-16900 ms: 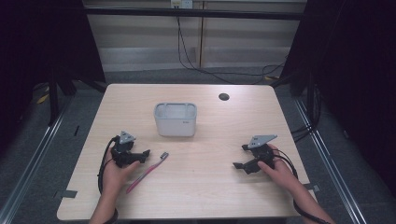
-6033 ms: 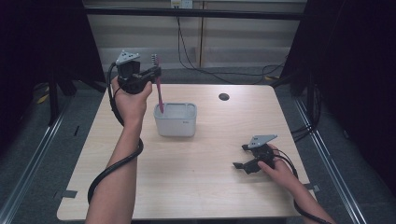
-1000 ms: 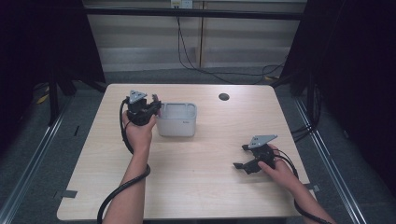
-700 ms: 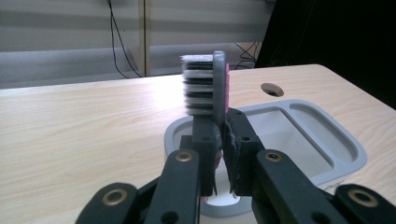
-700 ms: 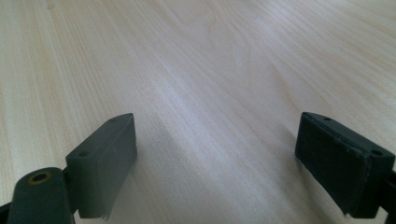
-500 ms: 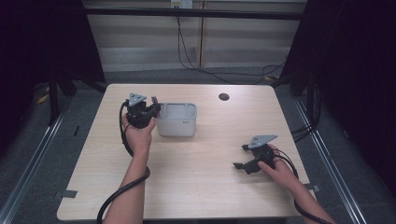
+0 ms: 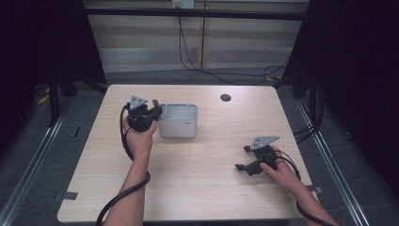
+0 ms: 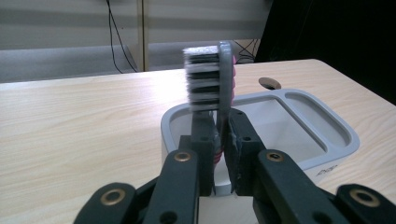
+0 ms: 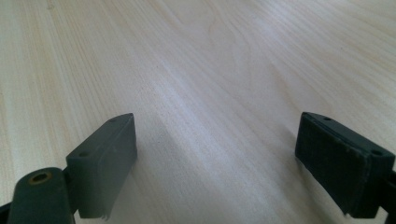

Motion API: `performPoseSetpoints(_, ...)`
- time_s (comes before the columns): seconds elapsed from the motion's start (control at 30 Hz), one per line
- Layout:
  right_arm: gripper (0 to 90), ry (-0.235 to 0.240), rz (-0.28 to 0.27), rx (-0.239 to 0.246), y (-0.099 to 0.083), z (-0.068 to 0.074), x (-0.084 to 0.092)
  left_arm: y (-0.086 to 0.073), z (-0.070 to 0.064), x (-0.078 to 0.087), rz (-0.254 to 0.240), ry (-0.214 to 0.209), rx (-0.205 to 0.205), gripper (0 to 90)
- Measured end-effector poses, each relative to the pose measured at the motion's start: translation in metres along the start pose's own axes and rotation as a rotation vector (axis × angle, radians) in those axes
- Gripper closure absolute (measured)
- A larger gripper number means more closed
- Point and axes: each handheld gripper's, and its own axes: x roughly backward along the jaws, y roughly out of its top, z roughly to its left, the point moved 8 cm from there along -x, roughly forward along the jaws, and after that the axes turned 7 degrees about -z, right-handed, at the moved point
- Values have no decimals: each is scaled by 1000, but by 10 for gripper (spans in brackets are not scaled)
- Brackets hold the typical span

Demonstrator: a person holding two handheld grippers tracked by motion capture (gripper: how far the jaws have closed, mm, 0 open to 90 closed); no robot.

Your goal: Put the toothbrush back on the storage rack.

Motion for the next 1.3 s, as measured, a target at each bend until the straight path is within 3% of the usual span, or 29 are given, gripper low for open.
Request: performPoseSetpoints(1.3, 125, 3, -2, 2, 0, 0, 0, -3, 3, 9, 31, 5, 7, 782)
